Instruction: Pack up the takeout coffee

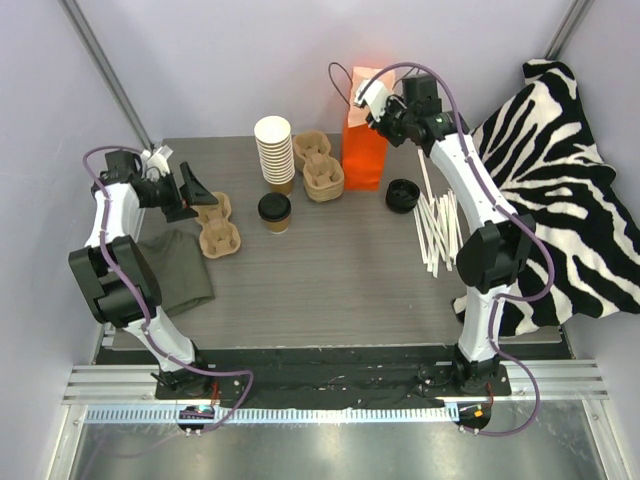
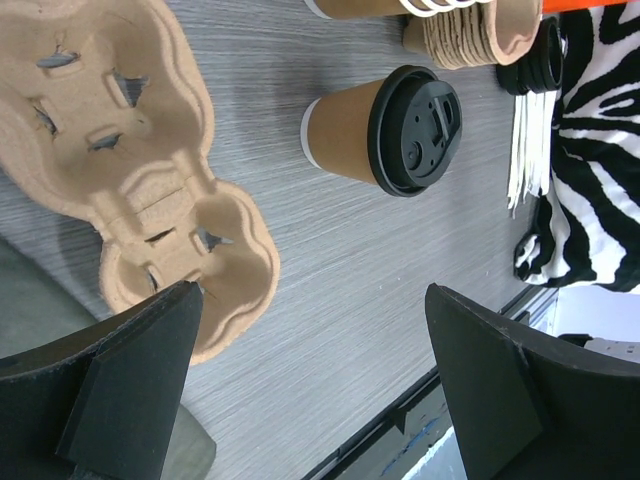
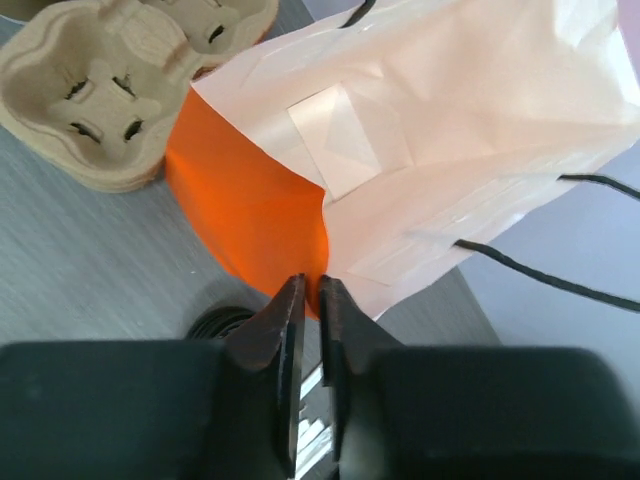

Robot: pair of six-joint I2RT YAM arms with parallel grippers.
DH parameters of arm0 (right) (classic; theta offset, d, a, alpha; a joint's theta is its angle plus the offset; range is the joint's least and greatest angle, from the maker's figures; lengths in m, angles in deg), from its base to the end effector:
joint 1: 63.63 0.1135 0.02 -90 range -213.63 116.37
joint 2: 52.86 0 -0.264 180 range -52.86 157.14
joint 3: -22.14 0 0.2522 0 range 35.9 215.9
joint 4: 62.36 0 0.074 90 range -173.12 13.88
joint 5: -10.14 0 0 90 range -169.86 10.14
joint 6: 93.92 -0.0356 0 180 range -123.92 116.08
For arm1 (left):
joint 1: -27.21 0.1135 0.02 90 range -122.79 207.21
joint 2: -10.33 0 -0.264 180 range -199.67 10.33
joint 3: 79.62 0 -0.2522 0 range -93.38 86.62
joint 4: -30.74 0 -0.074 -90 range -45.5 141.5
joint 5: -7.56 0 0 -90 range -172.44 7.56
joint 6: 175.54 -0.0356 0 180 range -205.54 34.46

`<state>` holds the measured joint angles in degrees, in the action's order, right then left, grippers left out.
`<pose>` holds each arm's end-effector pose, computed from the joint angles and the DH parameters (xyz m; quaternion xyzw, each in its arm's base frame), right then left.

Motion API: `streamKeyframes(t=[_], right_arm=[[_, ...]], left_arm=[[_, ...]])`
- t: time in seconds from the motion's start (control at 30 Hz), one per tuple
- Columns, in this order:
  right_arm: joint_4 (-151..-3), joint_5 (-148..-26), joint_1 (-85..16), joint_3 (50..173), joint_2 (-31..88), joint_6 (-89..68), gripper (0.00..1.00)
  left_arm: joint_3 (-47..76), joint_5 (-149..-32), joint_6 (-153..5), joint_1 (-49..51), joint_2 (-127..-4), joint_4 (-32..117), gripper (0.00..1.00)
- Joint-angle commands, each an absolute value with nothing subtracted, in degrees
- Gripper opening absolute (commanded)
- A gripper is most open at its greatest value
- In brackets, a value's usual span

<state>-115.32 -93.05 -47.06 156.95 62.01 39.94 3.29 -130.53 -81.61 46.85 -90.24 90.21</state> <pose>0.4378 0.1387 0.3798 -0.4867 0.7269 -0.0137 0.4843 0.3523 0.0976 0.2706 -0.0881 0.8886 -0.3632 0.2657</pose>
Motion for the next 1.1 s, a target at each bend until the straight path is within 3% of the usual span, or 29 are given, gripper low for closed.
streamKeyframes(t=[0.0, 0.07, 0.77, 1.07], right_arm=[[-117.86, -92.95, -45.53, 155.52, 57.1, 41.96, 0.1], [-117.87, -92.25, -45.27, 154.99, 55.87, 42.49, 0.01], [-119.27, -93.83, -40.0, 139.44, 37.76, 47.23, 0.01], [-123.84, -89.0, -30.07, 131.81, 26.27, 46.01, 0.01]], left_arm=[[3.39, -132.97, -81.76, 47.07, -87.84, 89.85, 1.0], [3.47, -133.32, -81.32, 46.99, -87.32, 89.59, 1.0], [3.48, -130.17, -79.3, 43.83, -75.28, 84.05, 1.0], [-0.83, -125.34, -77.81, 37.42, -69.13, 86.69, 1.0]])
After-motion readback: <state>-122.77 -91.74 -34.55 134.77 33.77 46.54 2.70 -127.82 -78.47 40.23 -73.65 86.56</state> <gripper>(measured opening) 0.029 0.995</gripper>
